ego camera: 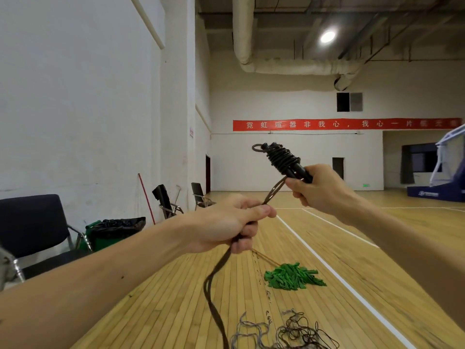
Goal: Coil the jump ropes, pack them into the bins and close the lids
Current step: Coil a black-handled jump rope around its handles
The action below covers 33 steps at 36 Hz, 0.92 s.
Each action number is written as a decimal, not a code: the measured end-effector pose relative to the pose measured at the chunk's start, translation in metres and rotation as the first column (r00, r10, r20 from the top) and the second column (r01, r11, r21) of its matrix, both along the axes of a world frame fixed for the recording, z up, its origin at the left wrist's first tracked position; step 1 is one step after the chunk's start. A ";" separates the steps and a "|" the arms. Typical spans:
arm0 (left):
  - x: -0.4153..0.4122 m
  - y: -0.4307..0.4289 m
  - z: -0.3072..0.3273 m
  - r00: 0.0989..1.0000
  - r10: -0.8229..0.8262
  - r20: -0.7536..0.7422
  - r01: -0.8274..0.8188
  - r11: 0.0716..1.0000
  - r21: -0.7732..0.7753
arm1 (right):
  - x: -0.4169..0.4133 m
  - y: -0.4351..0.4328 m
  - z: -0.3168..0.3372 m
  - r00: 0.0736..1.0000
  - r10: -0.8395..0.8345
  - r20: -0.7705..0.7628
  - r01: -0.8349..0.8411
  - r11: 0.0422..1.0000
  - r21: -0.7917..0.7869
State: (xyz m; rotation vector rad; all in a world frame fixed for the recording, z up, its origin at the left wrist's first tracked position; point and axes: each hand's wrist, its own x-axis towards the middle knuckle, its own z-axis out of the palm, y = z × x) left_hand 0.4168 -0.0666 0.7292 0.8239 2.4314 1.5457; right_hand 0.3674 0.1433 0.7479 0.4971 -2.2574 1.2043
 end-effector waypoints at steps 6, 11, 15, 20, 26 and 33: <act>0.002 0.000 0.008 0.929 0.046 -0.368 -0.197 0.902 -0.385 | -0.001 0.015 -0.003 0.987 -0.043 0.152 0.001 0.964 0.266; 0.006 -0.002 0.028 0.773 -0.077 -0.630 -0.360 0.764 -0.535 | 0.009 0.008 0.000 0.945 -0.108 0.310 -0.072 0.853 0.518; 0.005 -0.006 0.050 0.689 -0.161 -0.706 -0.426 0.699 -0.575 | 0.018 0.000 -0.003 0.923 -0.100 0.370 -0.162 0.774 0.613; 0.006 -0.010 0.072 0.654 -0.217 -0.725 -0.397 0.717 -0.573 | 0.036 -0.013 -0.001 0.917 -0.038 0.397 -0.269 0.675 0.686; 0.004 -0.014 0.082 0.692 -0.235 -0.682 -0.258 0.802 -0.539 | 0.053 -0.019 0.001 0.861 0.166 0.481 -0.462 0.650 0.603; -0.014 -0.021 0.064 0.821 -0.202 -0.534 -0.090 0.878 -0.470 | 0.060 -0.019 0.002 0.786 0.304 0.538 -0.595 0.607 0.526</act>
